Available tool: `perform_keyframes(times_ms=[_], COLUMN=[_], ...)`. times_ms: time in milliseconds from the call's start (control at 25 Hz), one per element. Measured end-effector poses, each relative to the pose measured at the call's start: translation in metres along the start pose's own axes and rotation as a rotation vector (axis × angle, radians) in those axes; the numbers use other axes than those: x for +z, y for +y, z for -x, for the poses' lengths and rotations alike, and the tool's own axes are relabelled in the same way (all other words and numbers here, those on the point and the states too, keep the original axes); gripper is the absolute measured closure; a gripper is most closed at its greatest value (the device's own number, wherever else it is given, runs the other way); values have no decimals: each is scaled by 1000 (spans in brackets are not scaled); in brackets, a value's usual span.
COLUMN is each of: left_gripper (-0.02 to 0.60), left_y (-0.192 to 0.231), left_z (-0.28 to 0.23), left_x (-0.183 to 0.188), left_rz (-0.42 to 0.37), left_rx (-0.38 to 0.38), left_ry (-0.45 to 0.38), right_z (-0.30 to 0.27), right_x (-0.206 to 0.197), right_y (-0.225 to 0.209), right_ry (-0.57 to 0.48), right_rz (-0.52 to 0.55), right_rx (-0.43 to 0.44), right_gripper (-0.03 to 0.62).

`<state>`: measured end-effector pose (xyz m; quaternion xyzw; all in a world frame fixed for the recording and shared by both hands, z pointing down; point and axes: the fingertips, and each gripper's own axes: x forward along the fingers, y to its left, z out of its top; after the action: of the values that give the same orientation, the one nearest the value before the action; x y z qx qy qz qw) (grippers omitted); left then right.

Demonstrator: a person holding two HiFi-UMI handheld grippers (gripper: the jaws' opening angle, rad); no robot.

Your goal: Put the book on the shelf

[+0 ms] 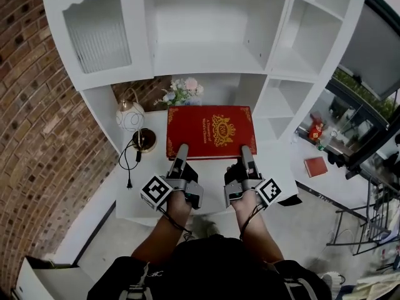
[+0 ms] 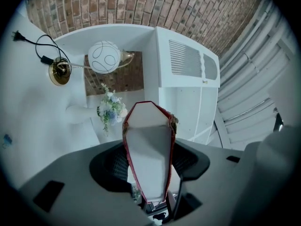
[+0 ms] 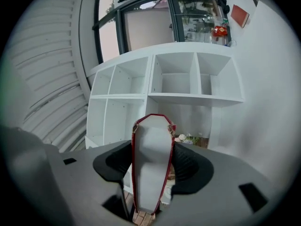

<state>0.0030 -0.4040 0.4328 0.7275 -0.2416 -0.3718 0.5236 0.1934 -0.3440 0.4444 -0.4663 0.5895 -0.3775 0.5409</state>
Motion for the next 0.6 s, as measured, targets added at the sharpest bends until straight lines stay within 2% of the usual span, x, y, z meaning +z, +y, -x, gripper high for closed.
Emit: perform_keyframes(times_ms=[160,600], left_gripper=[328,327], left_y=[-18,-45], left_z=[-16,-48], left_x=[3,7], left_rz=[11,-30], left_rx=[-60,-126], left_ry=[-32,-76], right_z=[-16,-53], right_x=[7,29], right_y=[14,38], right_ry=[16,39], right_rz=[6,18], right_rx=[47,133], right_gripper=[327,327])
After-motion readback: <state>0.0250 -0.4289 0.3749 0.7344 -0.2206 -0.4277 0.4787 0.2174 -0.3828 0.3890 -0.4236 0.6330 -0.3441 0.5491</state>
